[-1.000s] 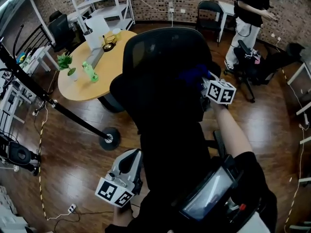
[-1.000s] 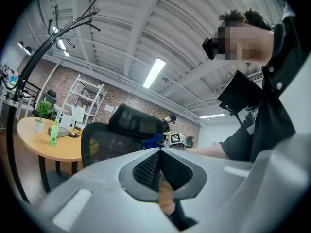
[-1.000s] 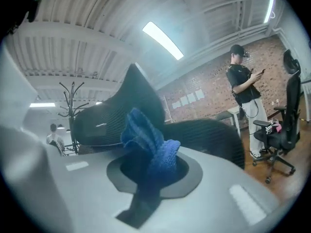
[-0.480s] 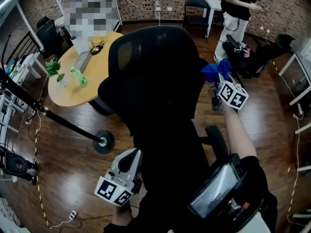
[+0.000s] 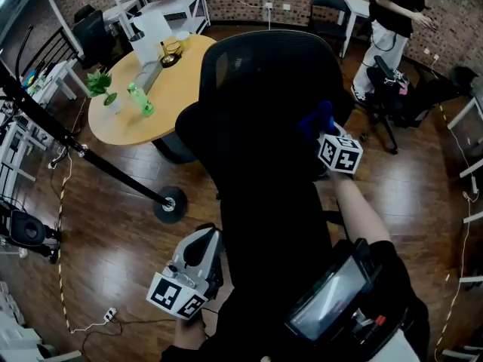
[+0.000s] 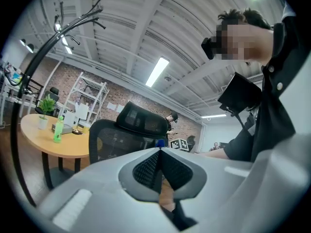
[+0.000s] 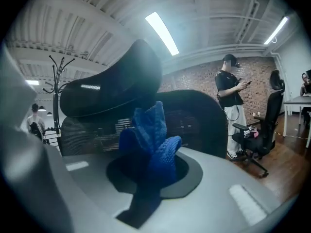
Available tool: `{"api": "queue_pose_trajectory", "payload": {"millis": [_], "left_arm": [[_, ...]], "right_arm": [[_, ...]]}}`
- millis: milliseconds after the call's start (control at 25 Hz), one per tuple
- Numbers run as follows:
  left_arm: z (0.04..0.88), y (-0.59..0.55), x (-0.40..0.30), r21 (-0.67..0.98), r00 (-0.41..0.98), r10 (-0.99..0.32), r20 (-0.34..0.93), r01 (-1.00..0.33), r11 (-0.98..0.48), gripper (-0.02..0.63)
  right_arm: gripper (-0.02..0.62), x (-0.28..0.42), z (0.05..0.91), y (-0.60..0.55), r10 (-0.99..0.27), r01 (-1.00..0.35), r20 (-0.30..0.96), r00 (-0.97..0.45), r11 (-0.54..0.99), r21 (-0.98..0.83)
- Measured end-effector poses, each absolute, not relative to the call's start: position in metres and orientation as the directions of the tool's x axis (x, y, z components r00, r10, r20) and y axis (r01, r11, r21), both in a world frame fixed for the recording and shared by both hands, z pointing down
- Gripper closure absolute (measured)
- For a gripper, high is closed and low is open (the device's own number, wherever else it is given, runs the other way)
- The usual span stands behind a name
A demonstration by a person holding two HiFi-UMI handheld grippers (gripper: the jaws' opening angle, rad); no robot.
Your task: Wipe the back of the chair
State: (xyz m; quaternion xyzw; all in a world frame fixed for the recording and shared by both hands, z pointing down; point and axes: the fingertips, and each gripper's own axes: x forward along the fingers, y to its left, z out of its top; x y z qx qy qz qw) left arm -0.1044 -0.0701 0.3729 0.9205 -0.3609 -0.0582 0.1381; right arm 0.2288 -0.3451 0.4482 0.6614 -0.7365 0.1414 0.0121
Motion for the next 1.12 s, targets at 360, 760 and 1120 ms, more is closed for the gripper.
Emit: {"api": "queue_pose_trajectory", "payload": {"millis": [360, 760, 1120], "left_arm": [[0.381, -0.059, -0.159, 0.309, 0.638, -0.770, 0.009, -0.734, -0.604, 0.601], [0.381, -0.043, -0.194, 0.301, 0.550, -0.835, 0.025, -0.801, -0.518, 0.601], [0.383, -0.039, -0.202, 0.294, 0.513, -0.857, 0.051, -0.828, -0.478, 0.601]], "right_arm": [[0.541, 0.073, 0.454, -0.355, -0.898, -0.912, 0.184, -0.400, 0.370, -0.175], [0.541, -0.083, 0.481, -0.345, -0.734, -0.767, 0.224, -0.641, 0.620, -0.162], [0.541, -0.164, 0.486, -0.308, -0.512, -0.546, 0.207, -0.834, 0.820, -0.171]]}}
